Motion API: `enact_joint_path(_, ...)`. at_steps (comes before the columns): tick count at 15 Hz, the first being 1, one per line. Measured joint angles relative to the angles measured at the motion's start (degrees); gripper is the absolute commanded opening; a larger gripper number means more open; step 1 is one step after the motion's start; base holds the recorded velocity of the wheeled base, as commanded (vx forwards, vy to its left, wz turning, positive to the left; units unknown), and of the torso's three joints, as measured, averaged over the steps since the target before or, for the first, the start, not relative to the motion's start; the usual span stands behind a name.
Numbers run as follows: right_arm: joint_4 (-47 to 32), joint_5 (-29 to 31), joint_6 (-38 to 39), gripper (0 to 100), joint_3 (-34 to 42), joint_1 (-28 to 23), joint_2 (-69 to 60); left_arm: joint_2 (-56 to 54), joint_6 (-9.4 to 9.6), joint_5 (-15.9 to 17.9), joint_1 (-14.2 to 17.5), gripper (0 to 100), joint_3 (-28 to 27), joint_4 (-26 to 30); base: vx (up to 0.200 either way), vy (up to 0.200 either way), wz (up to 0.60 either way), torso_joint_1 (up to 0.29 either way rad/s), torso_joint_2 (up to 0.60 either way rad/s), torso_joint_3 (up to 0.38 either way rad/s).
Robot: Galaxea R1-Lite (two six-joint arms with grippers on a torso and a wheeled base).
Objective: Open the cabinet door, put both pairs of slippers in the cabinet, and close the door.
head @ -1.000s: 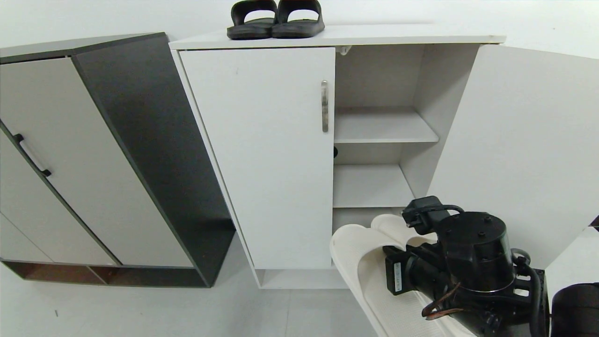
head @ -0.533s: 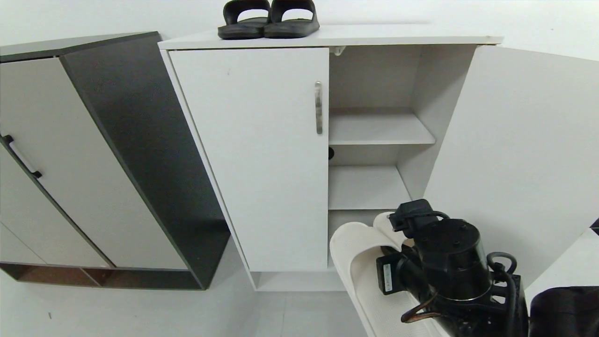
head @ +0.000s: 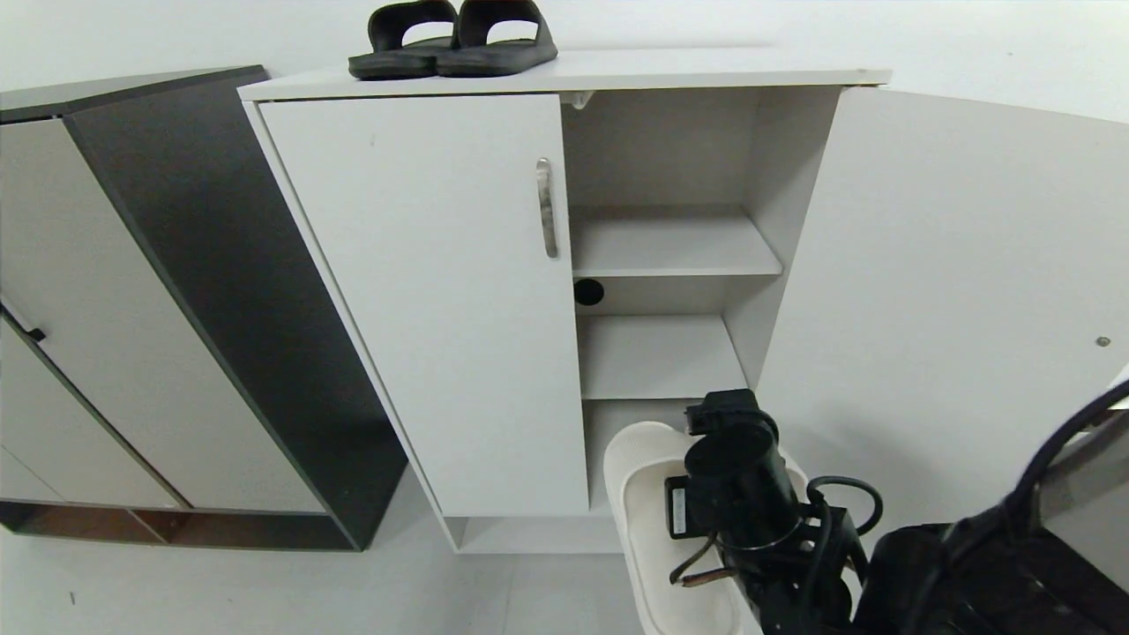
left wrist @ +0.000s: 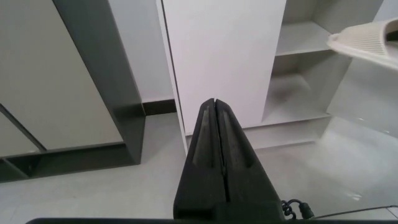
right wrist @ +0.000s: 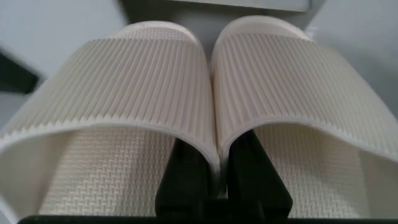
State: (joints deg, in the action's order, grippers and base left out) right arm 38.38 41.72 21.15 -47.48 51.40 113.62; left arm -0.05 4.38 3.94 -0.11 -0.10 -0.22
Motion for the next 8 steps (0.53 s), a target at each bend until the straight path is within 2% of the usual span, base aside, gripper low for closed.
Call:
enact_joint_path(4,-0.4,0.2,-0.2,0,-6.8,-2.0,6.5,0.0,0.0,0.0,0.0,0,0.0,0.0,0.0,0.0,0.0,0.0,0.0,0.0)
enact_joint_path(8,-0.4,0.5,-0.1,0,-9.2,-2.4,9.8,0.0,-0.59,-0.7,0.0,0,0.0,0.1,0.0,0.0,0.0,0.0,0.0,0.0)
